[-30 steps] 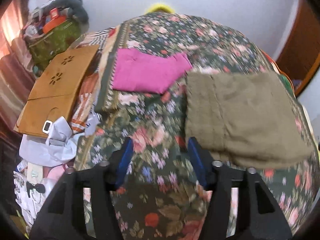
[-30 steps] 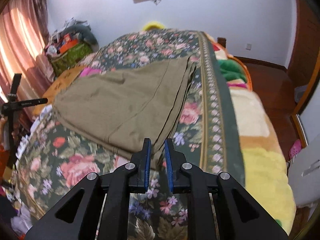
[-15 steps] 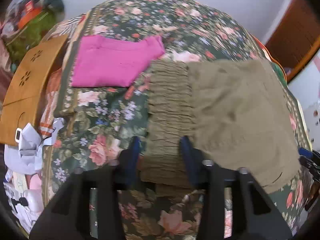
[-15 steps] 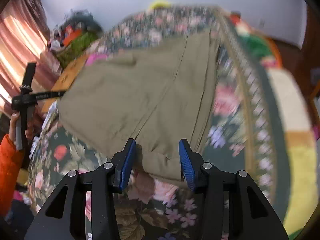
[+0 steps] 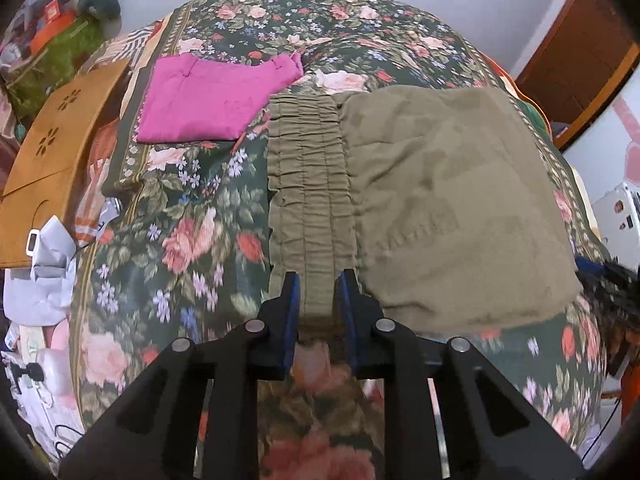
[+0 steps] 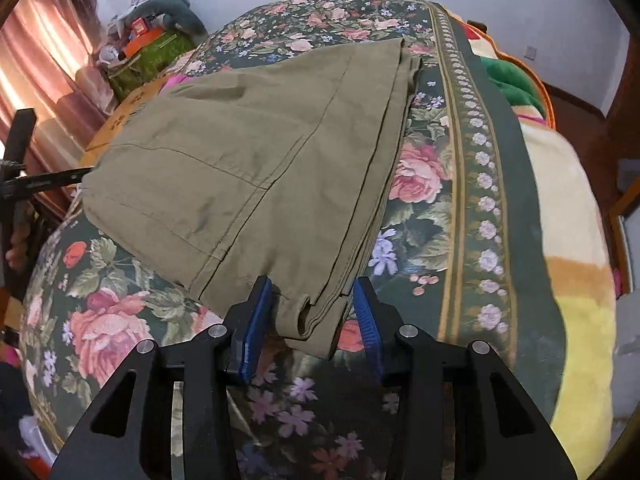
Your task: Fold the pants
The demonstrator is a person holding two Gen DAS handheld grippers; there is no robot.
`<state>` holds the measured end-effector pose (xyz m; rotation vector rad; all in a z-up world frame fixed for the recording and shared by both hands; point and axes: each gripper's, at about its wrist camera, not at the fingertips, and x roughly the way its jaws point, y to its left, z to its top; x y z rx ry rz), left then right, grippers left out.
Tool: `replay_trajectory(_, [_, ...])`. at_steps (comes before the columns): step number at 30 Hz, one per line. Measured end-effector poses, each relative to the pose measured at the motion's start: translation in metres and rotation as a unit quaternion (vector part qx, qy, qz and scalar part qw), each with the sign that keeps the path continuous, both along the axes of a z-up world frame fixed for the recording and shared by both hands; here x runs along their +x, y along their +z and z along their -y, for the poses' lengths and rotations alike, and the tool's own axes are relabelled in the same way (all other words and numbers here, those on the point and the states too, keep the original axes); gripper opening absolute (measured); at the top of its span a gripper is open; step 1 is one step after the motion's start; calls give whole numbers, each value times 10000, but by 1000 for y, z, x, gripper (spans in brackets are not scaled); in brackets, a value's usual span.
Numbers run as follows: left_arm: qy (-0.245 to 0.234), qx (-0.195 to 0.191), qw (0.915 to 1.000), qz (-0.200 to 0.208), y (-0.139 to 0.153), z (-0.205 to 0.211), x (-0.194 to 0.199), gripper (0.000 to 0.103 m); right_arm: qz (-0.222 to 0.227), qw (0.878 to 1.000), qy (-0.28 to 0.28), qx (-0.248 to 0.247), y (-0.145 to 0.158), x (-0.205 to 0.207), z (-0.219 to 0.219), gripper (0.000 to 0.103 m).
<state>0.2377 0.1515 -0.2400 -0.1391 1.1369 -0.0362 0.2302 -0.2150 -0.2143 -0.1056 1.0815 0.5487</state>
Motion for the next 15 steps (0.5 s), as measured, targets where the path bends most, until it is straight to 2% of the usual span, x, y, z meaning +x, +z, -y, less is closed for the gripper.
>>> replay_trajectory(3, [42,77,10000,32,3,4,-9,20,43,10000,55,-64,-1,0,0,37])
replay_trajectory(8, [224,-145,9996,11,3,-2,-13,20,162,9993,183,-265,0,1,-3,37])
replay_trajectory(13, [239,212,9992,223,22,3,-17,20,104,9996,69,-238,9,4,1,37])
replay_trajectory(15, [195,327,9985,401,35,6,-18,24,214,9996,3,-187,18,3,3,38])
